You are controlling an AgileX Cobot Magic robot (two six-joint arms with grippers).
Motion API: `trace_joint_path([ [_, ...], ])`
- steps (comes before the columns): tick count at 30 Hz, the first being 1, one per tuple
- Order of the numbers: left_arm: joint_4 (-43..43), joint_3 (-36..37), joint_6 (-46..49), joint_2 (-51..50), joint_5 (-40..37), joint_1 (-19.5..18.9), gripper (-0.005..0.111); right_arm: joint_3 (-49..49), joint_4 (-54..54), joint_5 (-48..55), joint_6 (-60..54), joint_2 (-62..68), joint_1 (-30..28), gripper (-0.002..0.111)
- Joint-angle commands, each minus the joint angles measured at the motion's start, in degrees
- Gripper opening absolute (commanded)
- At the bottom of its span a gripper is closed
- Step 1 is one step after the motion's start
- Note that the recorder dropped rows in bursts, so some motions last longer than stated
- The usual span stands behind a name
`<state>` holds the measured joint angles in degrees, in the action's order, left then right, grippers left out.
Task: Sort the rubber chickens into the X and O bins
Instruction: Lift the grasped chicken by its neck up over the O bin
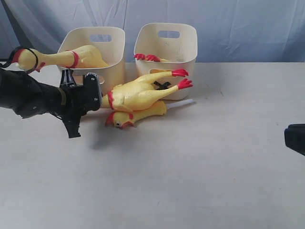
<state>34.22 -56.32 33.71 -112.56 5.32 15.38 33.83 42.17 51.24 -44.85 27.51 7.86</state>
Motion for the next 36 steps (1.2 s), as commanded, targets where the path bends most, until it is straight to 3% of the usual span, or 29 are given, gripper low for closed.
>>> trace_joint_path([
  [1,-1.2,0.2,-0.6,3.6,-5.3,3.2,0.0,0.2,0.5,-0.5,-0.1,0.2,0.2,-0.001],
  [7,-2.1,0.2,-0.6,8.6,-16.5,10.0,0.0,0.2,0.5,-0.5,-0.1,0.2,0.2,-0.001],
  [10,-11.2,0.2,-0.6,12.6,-20.6,11.0,0.0,0.2,0.5,-0.4,-0.1,0.2,0.2,-0.001],
  [16,-21.6,0.2,-0.6,21.6,-25.3,11.0,0.0,0.2,0.5,-0.4,-0.1,0.2,0.2,-0.001],
  [25,-30.0,0.1,-1.0,30.6,-32.3,10.9,0.0,0.2,0.5,-0.4,-0.1,0.2,0.2,-0.001],
  [28,-34.2,-2.2,-6.5,31.0,-33.8,9.3,0.0,0.2,0.5,-0.4,-0.1,0.2,0.2,-0.001],
  [36,-52.3,-10.1,-8.4,31.0,-41.7,3.6,0.0,0.2,0.5,0.1,-0.1,0.2,0.2,-0.001],
])
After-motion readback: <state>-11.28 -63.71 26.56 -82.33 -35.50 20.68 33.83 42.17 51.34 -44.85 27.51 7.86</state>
